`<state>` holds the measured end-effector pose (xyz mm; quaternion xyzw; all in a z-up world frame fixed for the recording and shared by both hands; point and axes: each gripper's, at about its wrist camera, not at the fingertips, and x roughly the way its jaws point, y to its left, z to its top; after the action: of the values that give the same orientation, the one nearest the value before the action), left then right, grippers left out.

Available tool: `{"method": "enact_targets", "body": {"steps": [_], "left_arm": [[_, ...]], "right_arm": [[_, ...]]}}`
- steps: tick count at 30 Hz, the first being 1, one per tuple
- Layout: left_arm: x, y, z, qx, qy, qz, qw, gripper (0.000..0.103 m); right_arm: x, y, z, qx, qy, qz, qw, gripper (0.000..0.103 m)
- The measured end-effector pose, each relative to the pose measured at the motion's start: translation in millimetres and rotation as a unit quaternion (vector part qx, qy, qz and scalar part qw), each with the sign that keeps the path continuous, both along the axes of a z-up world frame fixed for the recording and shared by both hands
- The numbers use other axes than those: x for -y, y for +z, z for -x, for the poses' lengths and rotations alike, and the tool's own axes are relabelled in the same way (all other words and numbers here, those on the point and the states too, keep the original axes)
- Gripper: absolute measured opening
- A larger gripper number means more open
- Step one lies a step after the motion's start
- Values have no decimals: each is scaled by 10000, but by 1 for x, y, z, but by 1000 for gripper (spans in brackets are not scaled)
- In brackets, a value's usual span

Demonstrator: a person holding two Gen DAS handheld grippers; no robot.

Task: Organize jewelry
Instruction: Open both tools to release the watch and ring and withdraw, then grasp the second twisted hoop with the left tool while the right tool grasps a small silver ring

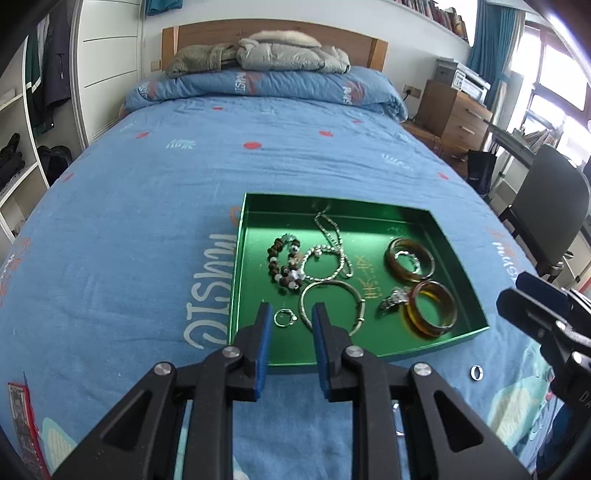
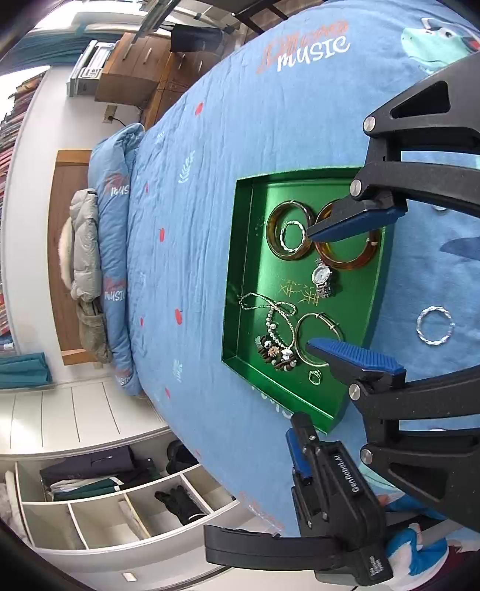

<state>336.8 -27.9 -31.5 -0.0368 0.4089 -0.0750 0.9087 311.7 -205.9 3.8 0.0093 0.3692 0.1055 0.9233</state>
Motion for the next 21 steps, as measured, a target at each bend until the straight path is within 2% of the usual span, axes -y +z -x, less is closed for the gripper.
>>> {"method": "enact_targets", "body": {"steps": [5, 8, 10, 15, 21], "left_arm": [[-2, 24, 20, 52, -42, 199, 9998, 22], [-7, 42, 33, 136, 19, 340, 9993, 32], [-11, 54, 42, 216, 51, 387, 9990, 32], [-17, 85, 75, 522, 54, 281, 9982, 32], [-16, 103, 108, 637, 33, 156, 9978, 32]], "right_arm": [[8, 21, 29, 141, -72, -60, 9999, 55], [13, 34, 46, 246, -111, -63, 9996, 55], [16, 44, 60, 347, -129, -62, 9993, 55], [26, 64, 91, 565, -170, -113, 9982, 56], [38, 81, 127, 792, -220, -126, 9965, 56]]}}
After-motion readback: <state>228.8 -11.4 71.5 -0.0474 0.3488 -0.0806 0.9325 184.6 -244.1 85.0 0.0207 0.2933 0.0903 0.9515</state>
